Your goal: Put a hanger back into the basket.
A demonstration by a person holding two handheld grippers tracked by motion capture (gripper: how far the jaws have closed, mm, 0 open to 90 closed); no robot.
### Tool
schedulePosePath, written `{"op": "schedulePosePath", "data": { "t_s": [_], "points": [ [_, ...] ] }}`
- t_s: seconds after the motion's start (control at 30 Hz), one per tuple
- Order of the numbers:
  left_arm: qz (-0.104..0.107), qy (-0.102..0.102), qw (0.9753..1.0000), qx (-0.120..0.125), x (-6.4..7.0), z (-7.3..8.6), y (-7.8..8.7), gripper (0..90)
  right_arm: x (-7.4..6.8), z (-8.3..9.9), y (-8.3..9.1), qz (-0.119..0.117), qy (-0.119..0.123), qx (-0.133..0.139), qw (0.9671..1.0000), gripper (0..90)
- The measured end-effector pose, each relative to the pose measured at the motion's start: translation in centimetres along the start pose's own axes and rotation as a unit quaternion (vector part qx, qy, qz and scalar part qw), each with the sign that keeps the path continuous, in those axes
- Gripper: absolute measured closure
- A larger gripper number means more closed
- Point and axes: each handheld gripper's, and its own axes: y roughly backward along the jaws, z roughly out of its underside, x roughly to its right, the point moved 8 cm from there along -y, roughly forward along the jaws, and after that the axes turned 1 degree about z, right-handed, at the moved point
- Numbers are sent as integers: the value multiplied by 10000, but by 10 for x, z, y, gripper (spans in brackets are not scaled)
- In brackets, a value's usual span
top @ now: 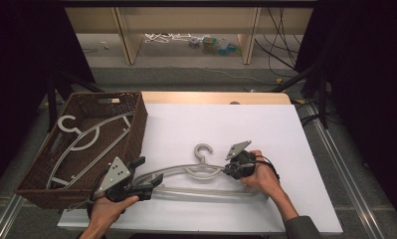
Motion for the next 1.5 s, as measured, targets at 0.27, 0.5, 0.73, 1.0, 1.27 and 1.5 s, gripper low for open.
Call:
{"op": "schedulePosePath", "data": {
  "t_s": [0.27, 0.5, 0.73, 1.0, 1.27, 1.5],
  "points": [
    [23, -3, 10000, 11, 0, 0, 0, 175, -4, -3, 4, 172, 400, -196, 9989, 800],
    [5, -35, 10000, -41, -1, 1, 0, 176, -6, -11, 20, 356, 635, -197, 9972, 806],
    [33, 19, 10000, -68, 0, 1, -2, 180, -9, -14, 28, 395, 808, -122, 9959, 816],
    [87, -102, 9999, -81, 5, -5, -7, 182, -10, -18, 49, 536, 977, 58, 9938, 822],
    [200, -161, 9993, -258, 13, -17, -21, 181, -13, -22, 71, 627, 1131, 256, 9913, 821],
    [284, -308, 9980, -465, 14, -31, -42, 199, -15, -26, 83, 716, 1231, 340, 9892, 821]
  ]
}}
